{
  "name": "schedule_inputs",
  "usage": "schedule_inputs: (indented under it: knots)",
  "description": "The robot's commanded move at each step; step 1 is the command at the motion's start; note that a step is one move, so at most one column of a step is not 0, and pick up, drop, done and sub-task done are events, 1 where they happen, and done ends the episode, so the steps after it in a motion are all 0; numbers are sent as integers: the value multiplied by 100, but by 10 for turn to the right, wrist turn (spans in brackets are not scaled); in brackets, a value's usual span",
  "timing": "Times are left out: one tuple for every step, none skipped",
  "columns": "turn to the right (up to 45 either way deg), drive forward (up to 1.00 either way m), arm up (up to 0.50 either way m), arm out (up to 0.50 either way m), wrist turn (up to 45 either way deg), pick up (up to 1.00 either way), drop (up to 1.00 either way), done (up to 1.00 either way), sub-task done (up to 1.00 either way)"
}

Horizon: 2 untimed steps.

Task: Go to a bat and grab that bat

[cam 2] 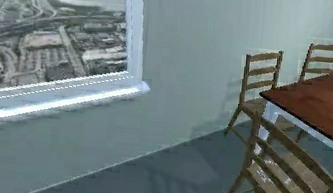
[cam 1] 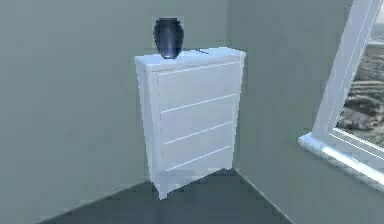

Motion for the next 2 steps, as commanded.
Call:
schedule_inputs:
  knots:
    - [-450,0,0,0,0,0,0,0,0]
    - [-450,0,0,0,0,0,0,0,0]
